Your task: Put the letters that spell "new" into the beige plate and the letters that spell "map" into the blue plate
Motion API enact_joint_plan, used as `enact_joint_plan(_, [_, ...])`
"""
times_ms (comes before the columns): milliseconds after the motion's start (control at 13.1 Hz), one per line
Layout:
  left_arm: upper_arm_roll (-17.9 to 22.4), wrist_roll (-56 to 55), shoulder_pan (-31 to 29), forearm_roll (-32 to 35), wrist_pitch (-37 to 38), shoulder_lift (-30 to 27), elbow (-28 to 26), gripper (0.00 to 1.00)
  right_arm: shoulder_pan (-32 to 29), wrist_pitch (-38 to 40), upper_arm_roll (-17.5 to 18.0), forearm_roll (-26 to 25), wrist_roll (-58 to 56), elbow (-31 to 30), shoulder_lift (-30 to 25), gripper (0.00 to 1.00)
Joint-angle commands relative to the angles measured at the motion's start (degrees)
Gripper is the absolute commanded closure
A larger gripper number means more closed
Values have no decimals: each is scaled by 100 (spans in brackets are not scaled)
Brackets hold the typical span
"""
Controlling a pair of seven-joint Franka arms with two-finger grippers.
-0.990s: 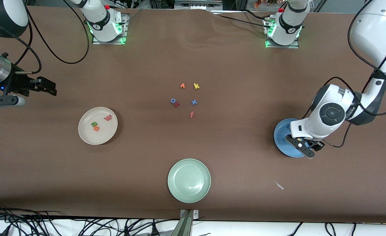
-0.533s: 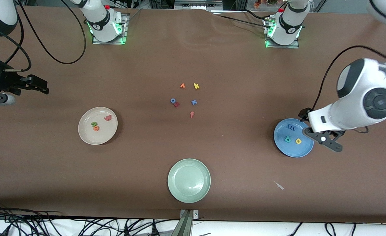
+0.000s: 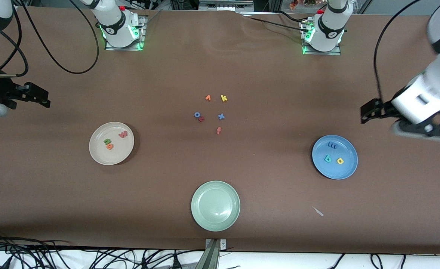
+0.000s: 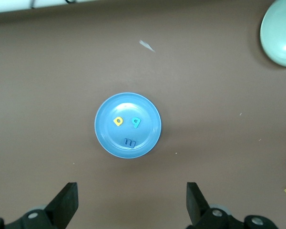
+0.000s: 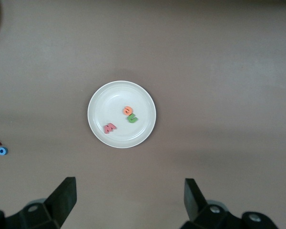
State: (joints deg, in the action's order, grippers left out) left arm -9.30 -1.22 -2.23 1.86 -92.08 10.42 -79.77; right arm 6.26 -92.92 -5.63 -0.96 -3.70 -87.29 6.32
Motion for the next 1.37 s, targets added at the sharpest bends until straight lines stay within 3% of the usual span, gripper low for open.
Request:
enact_joint_plan(0, [218,-107,109,-212,-574,-1049,-1484,0,-2,90,1,-18,-35,168,71,0])
enact_joint_plan(152, [218,-168,135,-177,-749,-1262,-2049,0,-20,90,-8,-1,-35,168,71,0])
enact_joint_plan(305, [401,-186,484,-151,-786,-1341,-2034,0,-28,90,-8,-10,-35,168,106,0])
enact_joint_plan(457, [482,-177,540,-160,-603,-1263,-1824,0,-20,90,1,-1,-35,168,106,0])
enact_joint_plan(609, [473,-186,566,-160,-59,-912,-1245,0,-11,81,1,-10,-44,168,106,0])
enact_joint_plan(1294, [526,-247,434,-590,-39,-498,-821,0,15,73,27,-10,-35,168,106,0])
